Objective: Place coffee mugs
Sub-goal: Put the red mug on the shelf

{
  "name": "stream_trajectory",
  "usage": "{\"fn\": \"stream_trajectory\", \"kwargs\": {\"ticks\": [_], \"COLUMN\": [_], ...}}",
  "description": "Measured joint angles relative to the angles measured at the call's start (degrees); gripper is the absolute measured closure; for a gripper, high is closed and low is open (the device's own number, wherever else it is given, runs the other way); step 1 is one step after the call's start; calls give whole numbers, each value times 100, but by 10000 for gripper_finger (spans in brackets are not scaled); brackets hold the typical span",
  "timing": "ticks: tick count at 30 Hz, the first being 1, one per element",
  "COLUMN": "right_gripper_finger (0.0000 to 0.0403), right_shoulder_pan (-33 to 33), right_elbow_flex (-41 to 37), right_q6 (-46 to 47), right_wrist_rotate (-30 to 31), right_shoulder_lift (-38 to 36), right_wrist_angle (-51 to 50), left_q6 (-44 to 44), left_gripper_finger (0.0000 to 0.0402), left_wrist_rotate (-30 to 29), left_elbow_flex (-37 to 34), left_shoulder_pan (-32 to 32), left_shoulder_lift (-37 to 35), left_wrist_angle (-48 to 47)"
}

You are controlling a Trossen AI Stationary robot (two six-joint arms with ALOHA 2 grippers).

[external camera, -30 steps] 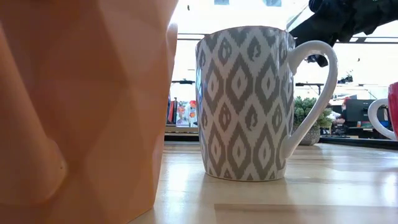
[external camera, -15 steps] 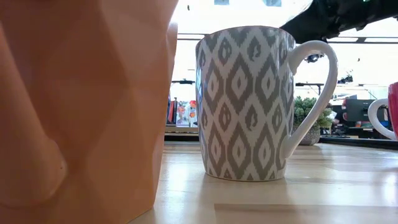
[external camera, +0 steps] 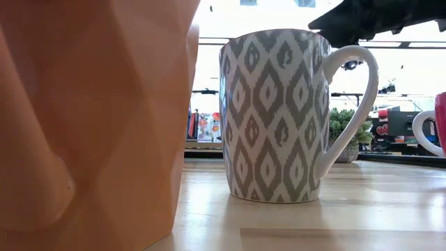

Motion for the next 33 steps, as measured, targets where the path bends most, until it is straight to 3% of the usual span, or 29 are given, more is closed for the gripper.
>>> {"fn": "stream_trajectory", "kwargs": {"ticks": [6,11,17,21,25,33], "right_gripper_finger": [274,274,274,274,267,242], "right_shoulder_pan": [-332,-672,-877,-682,-485,286], "right_elbow_flex": [351,1073,2076,2821,3289,3230], "right_q6": [-32,-165,82,464,1554,2145], "right_wrist_rotate": [-207,-607,-1711,-2269,-2619,-2702], "right_shoulder_lift": [15,76,74,75,265,1120], "right_wrist_angle": [-509,-2124,-4525,-5801,-6970,-7624], "left_q6": [-176,-403,-523,-491,-466,-466], "left_gripper_finger": [300,300,300,300,300,300], "left_wrist_rotate": [442,501,414,310,256,250], "left_elbow_flex": [247,278,278,277,276,277], "left_shoulder_pan": [263,373,416,416,416,416], "left_shoulder_lift": [232,271,138,139,140,138], "left_wrist_angle": [-1140,-1164,-1154,-1196,-1301,-1300]}}
